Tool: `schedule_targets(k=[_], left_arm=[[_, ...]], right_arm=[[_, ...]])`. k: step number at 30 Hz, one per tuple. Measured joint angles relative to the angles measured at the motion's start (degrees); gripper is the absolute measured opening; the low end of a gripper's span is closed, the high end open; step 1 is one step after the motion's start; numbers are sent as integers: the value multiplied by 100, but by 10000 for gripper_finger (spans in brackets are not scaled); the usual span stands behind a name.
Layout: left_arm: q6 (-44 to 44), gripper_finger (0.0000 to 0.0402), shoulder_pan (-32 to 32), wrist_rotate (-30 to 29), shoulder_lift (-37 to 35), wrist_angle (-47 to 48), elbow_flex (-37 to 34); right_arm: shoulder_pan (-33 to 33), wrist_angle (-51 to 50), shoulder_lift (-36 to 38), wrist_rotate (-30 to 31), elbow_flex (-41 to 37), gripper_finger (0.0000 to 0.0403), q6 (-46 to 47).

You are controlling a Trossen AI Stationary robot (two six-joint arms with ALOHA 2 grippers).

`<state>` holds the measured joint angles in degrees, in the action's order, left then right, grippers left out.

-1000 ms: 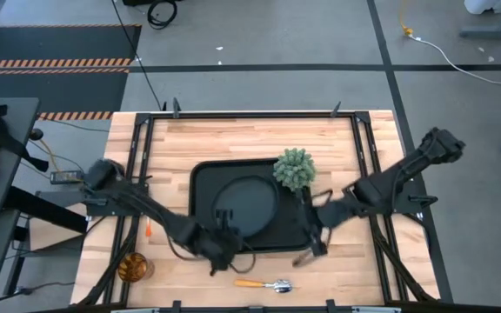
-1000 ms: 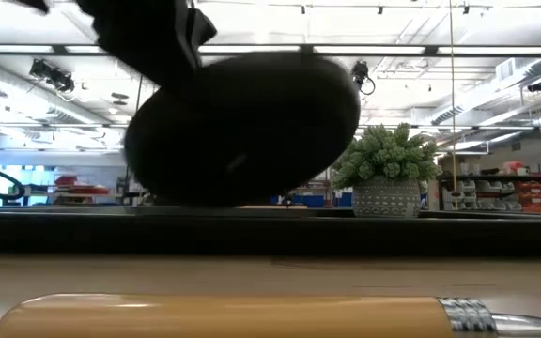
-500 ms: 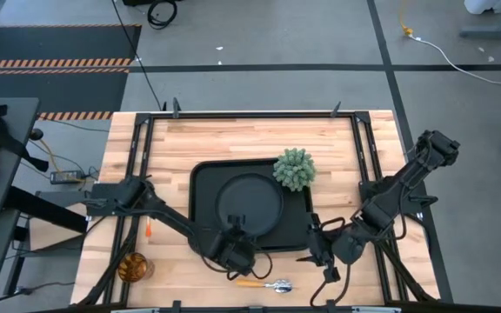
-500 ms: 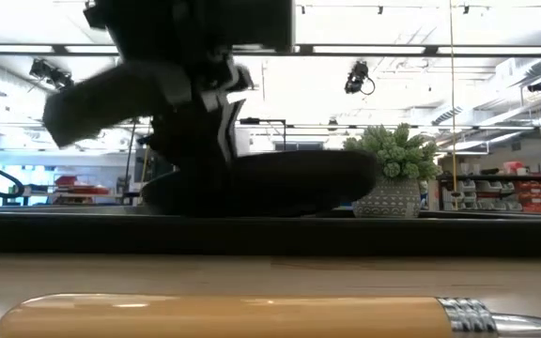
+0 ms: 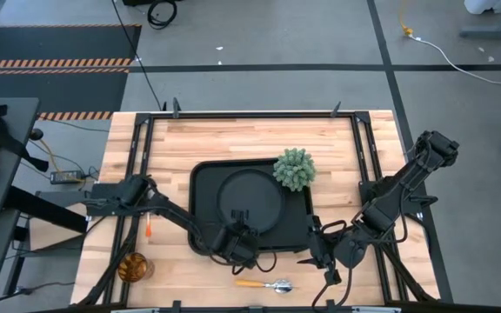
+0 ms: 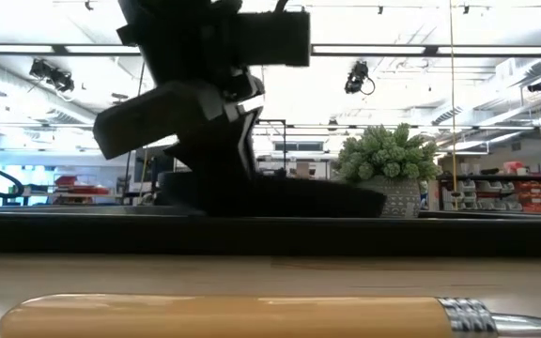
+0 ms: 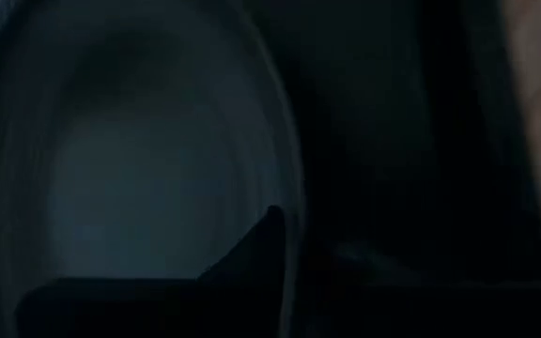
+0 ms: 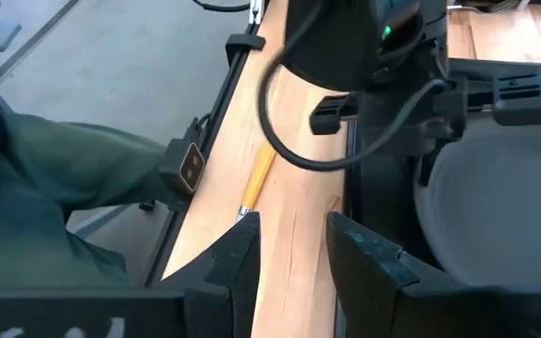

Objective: Pick and place plate/cup/fork/spoon on tray
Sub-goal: Put the black plate on the black tray to the left of the green potted plant

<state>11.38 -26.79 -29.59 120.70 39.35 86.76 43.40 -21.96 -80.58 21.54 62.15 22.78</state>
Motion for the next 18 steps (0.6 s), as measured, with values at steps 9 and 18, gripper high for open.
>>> schedule_targets(k=[9, 18], left_arm=[[-370, 104, -4, -15, -2, -356, 0], [-13, 100, -366, -22, -79, -194, 533]], right_arm=[[0, 2, 0, -13, 0, 130, 19], [-2, 134, 0, -13, 0, 130, -30]])
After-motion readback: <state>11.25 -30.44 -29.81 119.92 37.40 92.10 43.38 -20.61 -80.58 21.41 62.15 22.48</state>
